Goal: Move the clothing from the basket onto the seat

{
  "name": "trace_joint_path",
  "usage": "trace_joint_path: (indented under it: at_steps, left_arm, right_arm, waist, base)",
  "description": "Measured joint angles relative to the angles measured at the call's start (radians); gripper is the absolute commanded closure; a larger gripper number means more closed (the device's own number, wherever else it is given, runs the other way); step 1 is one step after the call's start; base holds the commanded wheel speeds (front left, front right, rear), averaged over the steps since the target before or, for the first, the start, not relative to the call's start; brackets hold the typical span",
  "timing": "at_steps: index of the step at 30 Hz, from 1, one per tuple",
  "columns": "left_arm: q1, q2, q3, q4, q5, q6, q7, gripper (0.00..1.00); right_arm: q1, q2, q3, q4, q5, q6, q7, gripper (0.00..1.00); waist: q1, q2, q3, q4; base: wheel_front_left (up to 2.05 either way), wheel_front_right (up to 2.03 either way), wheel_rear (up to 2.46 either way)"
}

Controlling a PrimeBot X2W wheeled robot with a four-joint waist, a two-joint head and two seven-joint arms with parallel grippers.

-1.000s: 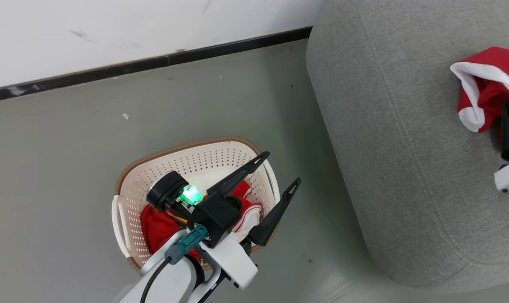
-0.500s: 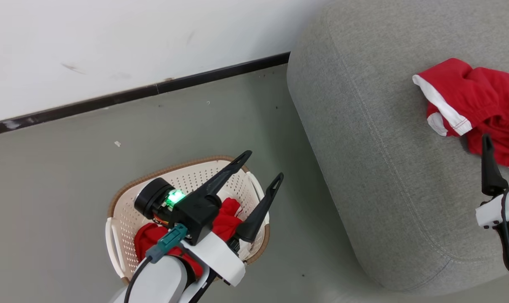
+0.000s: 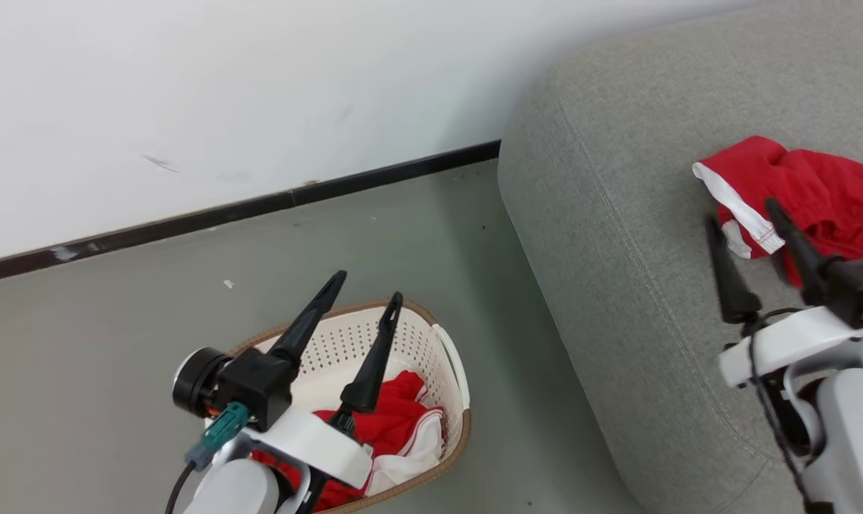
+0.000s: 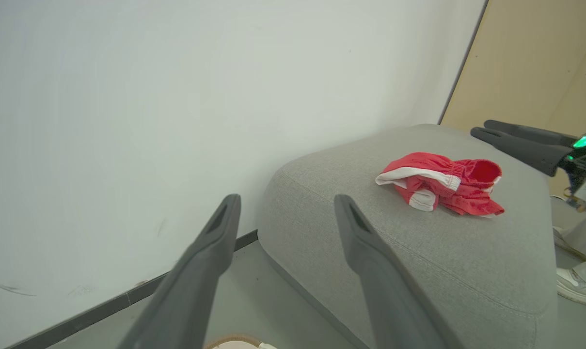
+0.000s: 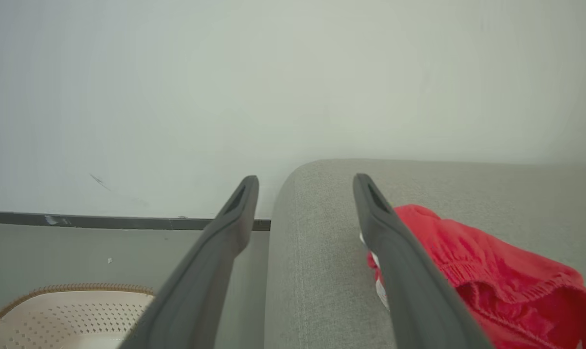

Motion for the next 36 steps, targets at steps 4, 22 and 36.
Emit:
trace_joint_path:
  at_steps: [4,22,36]
  left_arm:
    - [0.037,0.002,0.037,0.013,-0.008,0.028,-0.026,0.0]
    - [0.207,0.012,0.202,0.039,-0.063,0.123,-0.07,0.0]
    - [0.286,0.052,0.24,0.069,-0.061,0.138,-0.076,0.0]
  right_arm:
    - [-0.001,0.027,0.064,-0.02,-0.009,0.0,0.0,0.0]
    - [0.102,0.08,0.114,-0.035,-0.017,0.0,0.0,0.0]
    - [0.255,0.115,0.024,-0.079,-0.031,0.0,0.0,0.0]
  waist:
    - [0.0,0.0,-0.027,0.022]
    - [0.0,0.0,-0.144,0.152]
    - [0.0,0.0,-0.214,0.224]
  base:
    - [0.0,0.0,0.0]
    - [0.0,0.0,0.0]
    - [0.0,0.0,0.0]
